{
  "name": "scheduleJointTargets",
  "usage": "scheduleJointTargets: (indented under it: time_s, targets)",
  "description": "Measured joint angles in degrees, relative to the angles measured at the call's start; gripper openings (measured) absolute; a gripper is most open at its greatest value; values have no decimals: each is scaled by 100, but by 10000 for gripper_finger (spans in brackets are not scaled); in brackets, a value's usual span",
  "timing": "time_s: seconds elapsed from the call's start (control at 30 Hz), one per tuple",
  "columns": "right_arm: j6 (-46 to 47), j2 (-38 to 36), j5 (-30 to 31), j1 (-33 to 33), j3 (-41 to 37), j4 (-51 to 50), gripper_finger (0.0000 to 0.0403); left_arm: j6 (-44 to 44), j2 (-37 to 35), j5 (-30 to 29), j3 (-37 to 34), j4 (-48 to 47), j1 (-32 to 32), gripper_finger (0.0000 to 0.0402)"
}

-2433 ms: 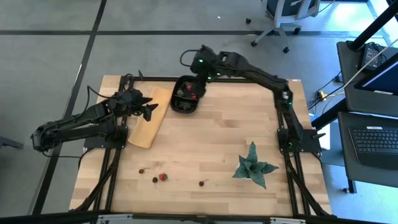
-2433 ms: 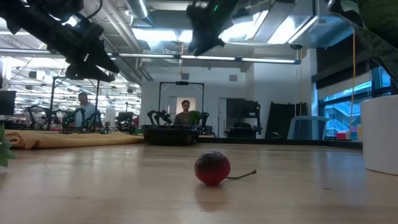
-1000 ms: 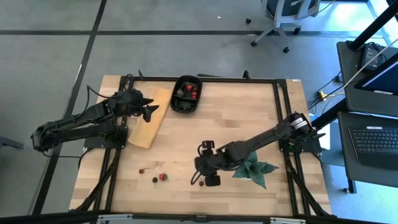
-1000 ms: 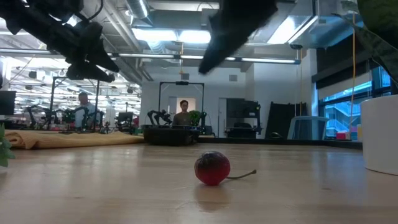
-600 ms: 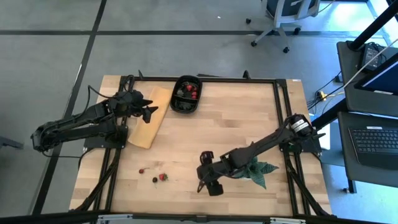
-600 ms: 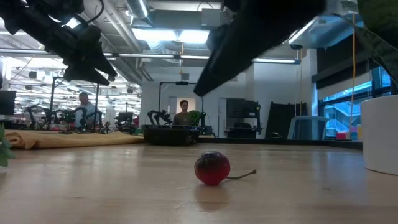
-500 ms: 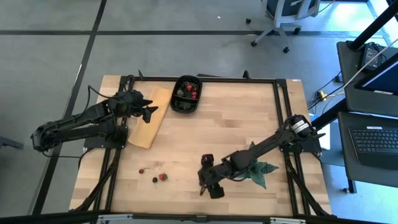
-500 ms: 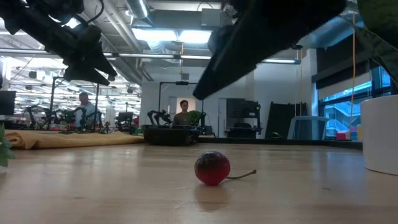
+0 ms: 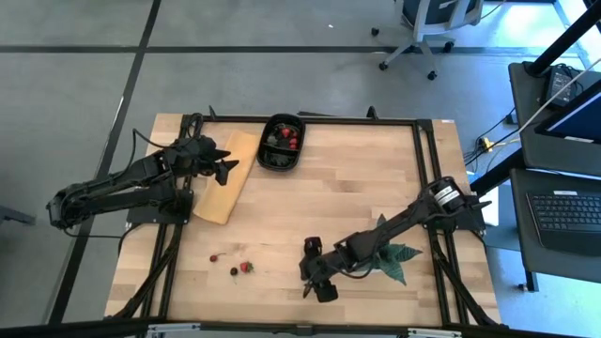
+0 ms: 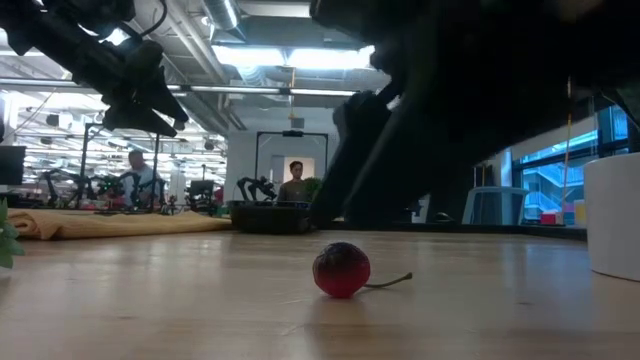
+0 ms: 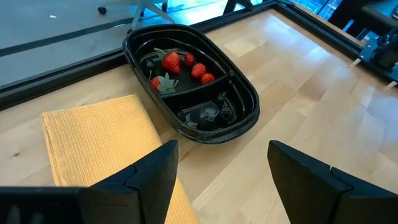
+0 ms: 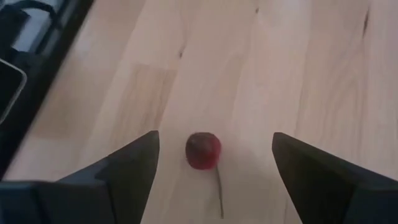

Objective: Pick and placing Produce into tupperware
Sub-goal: Put the right red cherry into the black bin

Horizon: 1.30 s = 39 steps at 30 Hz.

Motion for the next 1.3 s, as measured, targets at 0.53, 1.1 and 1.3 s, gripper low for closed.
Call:
scheduleJointTargets:
  time_s: [0.53,1.1,1.3]
  targets:
    - [8,380,2,-14,5,101,229,-9,0,-2,0,2,-2,240]
    - [360,384,2,-16,5,134,109,-11,-1,-2,0,2,-1,240]
    - [484,384,-2,-16,5,136,78,-11,-2,-2,0,2,-2,240]
